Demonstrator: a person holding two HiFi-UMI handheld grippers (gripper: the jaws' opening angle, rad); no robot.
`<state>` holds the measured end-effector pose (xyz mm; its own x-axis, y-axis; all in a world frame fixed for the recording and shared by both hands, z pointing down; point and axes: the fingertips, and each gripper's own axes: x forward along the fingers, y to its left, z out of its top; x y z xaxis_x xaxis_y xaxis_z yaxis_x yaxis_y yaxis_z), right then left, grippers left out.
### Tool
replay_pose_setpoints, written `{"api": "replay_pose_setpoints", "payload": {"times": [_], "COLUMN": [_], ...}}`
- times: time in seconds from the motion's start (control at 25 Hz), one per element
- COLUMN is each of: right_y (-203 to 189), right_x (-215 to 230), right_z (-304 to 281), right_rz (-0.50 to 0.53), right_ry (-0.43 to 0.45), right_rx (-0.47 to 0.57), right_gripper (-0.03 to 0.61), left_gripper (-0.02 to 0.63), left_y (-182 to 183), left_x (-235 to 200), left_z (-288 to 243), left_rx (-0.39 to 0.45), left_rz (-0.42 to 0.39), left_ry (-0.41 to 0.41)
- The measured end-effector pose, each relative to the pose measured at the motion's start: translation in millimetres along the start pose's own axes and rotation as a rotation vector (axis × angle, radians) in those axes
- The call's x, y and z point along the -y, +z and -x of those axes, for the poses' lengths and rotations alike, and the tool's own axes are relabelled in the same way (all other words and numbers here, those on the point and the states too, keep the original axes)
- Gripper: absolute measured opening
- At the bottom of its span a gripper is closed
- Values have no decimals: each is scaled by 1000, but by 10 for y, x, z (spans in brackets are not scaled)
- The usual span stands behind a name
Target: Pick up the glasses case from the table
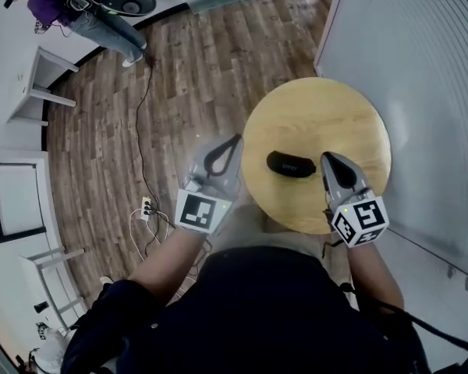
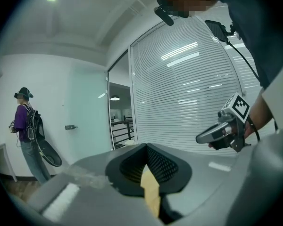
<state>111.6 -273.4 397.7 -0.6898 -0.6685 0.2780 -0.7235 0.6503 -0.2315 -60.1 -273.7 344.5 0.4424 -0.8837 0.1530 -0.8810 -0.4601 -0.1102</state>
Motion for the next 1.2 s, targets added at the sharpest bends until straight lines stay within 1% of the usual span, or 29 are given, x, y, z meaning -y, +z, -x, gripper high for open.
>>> {"api": "replay_pose_setpoints", "payload": {"times": [0.16, 0.28, 0.4, 0.56, 0.68, 0.8, 0.88, 1.0, 1.12, 1.2], "right_y": [-191, -398, -641, -995, -1264, -1443, -1554, -1741, -1880, -1963], "right_x": [70, 138, 154, 153, 172, 220, 220, 184, 134, 125], "right_z": [-176, -271, -372, -528, -628, -717, -778, -857, -921, -954], "right_rz": [66, 49, 47, 58, 64, 74, 100, 165, 267, 301], "right_ry": [-23, -33, -25, -43, -32, -20, 7, 78, 139, 167], "right_rx": [9, -22, -55, -113, -154, -157, -168, -213, -258, -286], "right_gripper": [8, 8, 8, 8, 8, 8, 8, 9, 9, 13], "left_gripper": [3, 3, 3, 3, 3, 3, 3, 3, 3, 3], "left_y": [-333, -546, -758, -940, -1173, -1396, -1560, -1819, -2022, -2113], "left_x": [-39, -4, 1, -53, 27, 89, 137, 182, 237, 273], "left_z": [-137, -256, -412, -568, -653, -704, -700, -738, -769, -792], "left_rx": [-43, -67, -84, -76, -111, -147, -171, -194, -221, -225], "left_rz": [30, 41, 25, 31, 2, -14, 7, 50, 17, 17], "left_ry": [-41, -83, -103, -90, -123, -145, -147, -133, -147, -154]}}
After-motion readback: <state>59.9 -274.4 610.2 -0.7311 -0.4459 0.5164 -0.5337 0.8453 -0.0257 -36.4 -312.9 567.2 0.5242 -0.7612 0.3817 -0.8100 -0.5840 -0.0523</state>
